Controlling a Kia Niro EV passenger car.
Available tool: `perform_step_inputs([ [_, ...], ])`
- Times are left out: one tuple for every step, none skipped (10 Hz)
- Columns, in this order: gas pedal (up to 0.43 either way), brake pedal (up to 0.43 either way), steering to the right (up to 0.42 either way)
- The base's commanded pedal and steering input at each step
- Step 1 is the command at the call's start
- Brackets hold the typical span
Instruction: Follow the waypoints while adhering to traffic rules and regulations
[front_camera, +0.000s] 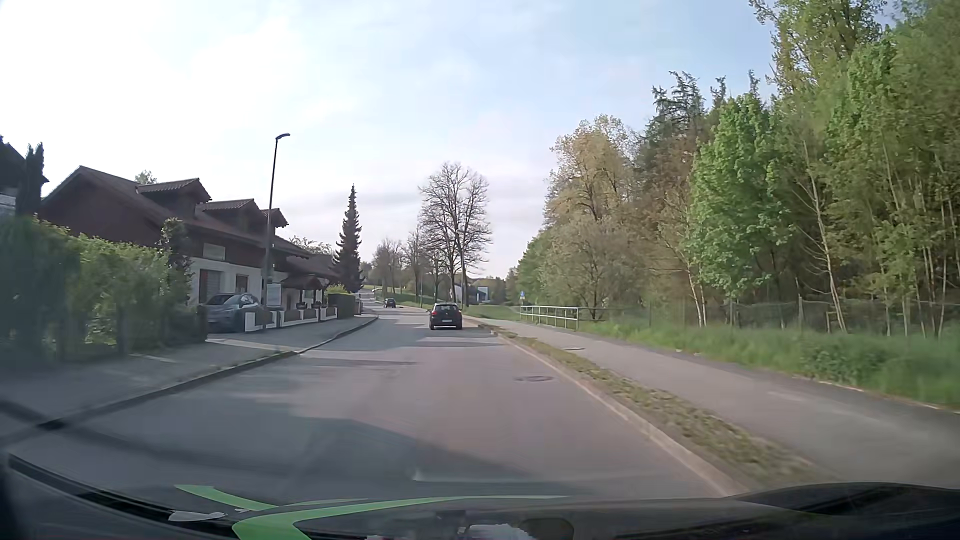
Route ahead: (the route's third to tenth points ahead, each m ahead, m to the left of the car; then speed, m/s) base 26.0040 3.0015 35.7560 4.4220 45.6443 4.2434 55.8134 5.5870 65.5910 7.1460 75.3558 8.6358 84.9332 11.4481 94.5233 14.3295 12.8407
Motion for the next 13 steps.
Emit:
perform_step_inputs([
  [0.177,0.000,-0.030],
  [0.177,0.000,-0.030],
  [0.177,0.000,-0.029],
  [0.177,0.000,-0.029],
  [0.177,0.000,-0.029],
  [0.177,0.000,-0.029],
  [0.177,0.000,-0.029],
  [0.177,0.000,-0.025],
  [0.177,0.000,-0.022],
  [0.177,0.000,-0.019],
  [0.177,0.000,-0.014],
  [0.177,0.000,-0.011],
  [0.177,0.000,-0.011],
])
